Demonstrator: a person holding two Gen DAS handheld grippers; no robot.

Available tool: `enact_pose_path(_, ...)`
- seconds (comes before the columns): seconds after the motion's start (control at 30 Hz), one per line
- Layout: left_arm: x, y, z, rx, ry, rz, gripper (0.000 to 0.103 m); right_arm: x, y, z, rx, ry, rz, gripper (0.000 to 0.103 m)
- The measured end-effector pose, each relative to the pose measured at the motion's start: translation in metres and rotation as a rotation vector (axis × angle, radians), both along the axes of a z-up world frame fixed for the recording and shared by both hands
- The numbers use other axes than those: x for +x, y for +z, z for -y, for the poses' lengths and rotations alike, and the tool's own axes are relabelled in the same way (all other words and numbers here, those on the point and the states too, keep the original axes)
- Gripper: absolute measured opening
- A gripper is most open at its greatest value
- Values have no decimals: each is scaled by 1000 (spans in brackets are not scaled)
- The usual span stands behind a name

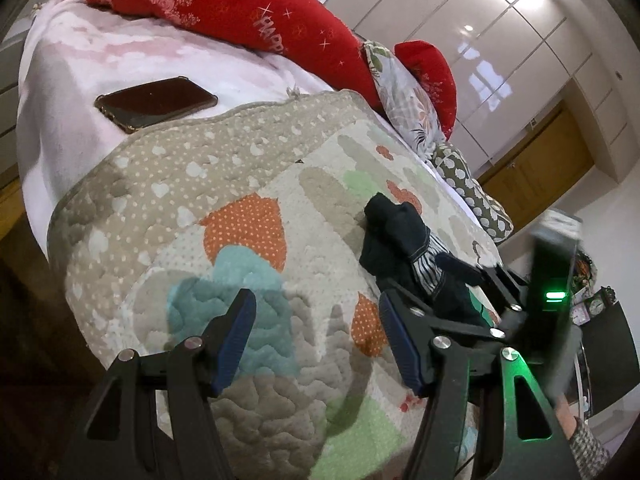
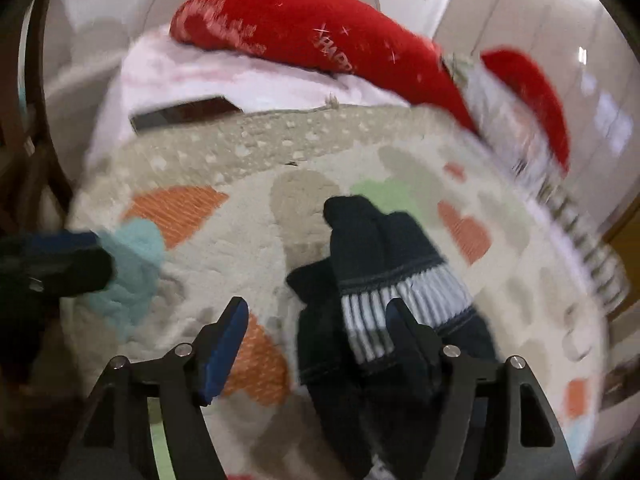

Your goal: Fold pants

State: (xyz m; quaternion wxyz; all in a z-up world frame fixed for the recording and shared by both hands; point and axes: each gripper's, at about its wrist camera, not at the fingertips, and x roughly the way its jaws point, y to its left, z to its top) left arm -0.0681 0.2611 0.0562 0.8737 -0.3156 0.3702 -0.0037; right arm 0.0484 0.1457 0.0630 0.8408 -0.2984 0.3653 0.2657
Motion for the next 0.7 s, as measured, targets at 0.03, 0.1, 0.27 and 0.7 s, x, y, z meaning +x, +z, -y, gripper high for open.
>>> enact_pose_path(0.03,-2,0,-1,0,0,2,63,2,-6,-4,-43,-7,38,75)
enact_pose_path(0.1,-6,1,-5,-2,7,9,63,14,-16,-8,-116,-45,73,53)
enact_pose_path(0.27,-16,2,-23,-20,58,26,63,34,0,15,94,-124,-123,8)
enact_pose_path(0.7,-25,11,-27,-5,63,42,63,-19,29,67,365,-99,-313,43)
